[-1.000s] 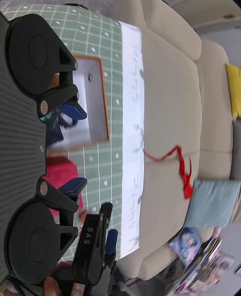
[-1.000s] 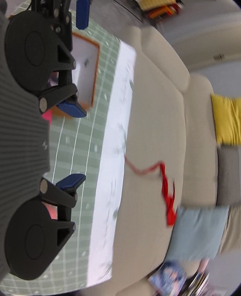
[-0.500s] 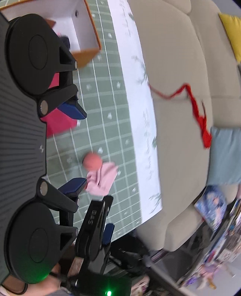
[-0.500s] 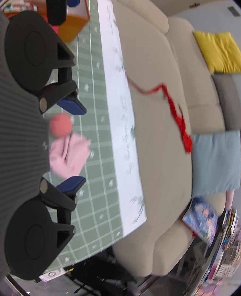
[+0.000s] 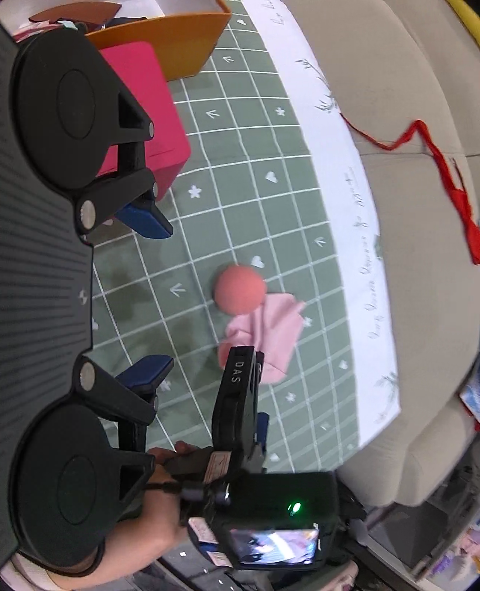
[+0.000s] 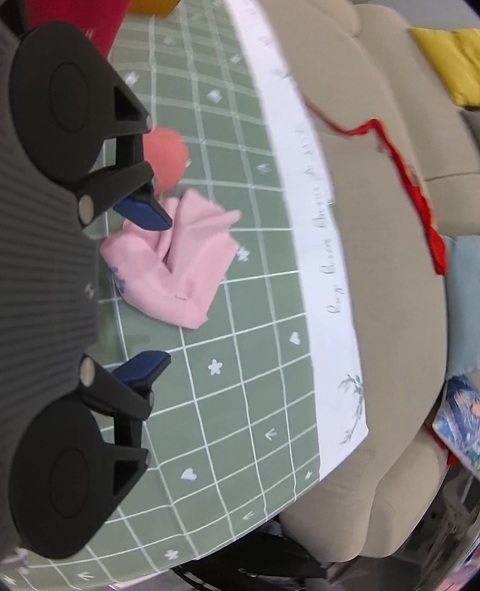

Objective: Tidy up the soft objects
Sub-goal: 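Grasp the pink cloth with the right gripper while the left grasps the pink ball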

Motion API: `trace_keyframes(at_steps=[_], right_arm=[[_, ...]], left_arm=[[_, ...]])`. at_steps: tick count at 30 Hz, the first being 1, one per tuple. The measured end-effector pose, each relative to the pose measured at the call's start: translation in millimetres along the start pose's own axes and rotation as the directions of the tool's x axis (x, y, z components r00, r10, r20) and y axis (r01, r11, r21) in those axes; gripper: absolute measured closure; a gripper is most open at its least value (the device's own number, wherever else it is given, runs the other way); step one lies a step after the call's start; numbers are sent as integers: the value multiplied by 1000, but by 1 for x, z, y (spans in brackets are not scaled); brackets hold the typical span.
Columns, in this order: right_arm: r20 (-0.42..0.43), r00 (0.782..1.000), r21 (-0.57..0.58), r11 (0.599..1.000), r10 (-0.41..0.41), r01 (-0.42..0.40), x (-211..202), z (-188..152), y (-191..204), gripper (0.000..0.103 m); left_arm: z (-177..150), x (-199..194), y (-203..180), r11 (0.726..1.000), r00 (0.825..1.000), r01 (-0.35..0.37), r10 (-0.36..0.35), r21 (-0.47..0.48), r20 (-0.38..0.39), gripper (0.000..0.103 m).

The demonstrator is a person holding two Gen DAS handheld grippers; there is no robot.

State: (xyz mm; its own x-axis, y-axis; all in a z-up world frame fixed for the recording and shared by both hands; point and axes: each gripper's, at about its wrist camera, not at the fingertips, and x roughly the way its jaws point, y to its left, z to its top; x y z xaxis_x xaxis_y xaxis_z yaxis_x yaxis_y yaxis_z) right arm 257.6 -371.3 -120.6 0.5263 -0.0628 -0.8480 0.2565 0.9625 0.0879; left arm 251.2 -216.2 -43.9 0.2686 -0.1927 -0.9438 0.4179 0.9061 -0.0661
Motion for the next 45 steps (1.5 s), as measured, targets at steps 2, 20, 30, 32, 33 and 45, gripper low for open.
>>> trace_keyframes(at_steps=[2, 20, 30, 32, 33, 45], right_arm=[[-21, 999, -31, 999, -27, 27, 14, -3, 5, 39], [-97, 995, -189, 982, -38, 19, 17, -39, 9, 103], [-209, 978, -29, 1000, 4, -10, -23, -95, -27, 103], [-212, 977, -19, 1000, 10, -14, -22, -94, -28, 103], [-214, 977, -35, 999, 9, -17, -22, -94, -27, 103], [-211, 970, 23, 993, 119, -117, -18, -91, -44, 103]], left_arm=[[-1, 6, -4, 999, 999, -33, 32, 31, 1, 19], [-25, 10, -12, 996, 997, -75, 75, 41, 13, 18], [-15, 29, -32, 994, 996, -91, 90, 56, 25, 18], [-9, 36, -37, 991, 993, -113, 111, 71, 36, 18], [-6, 40, -40, 988, 991, -131, 128, 77, 40, 18], [42, 101, -23, 993, 993, -99, 103, -64, 58, 17]])
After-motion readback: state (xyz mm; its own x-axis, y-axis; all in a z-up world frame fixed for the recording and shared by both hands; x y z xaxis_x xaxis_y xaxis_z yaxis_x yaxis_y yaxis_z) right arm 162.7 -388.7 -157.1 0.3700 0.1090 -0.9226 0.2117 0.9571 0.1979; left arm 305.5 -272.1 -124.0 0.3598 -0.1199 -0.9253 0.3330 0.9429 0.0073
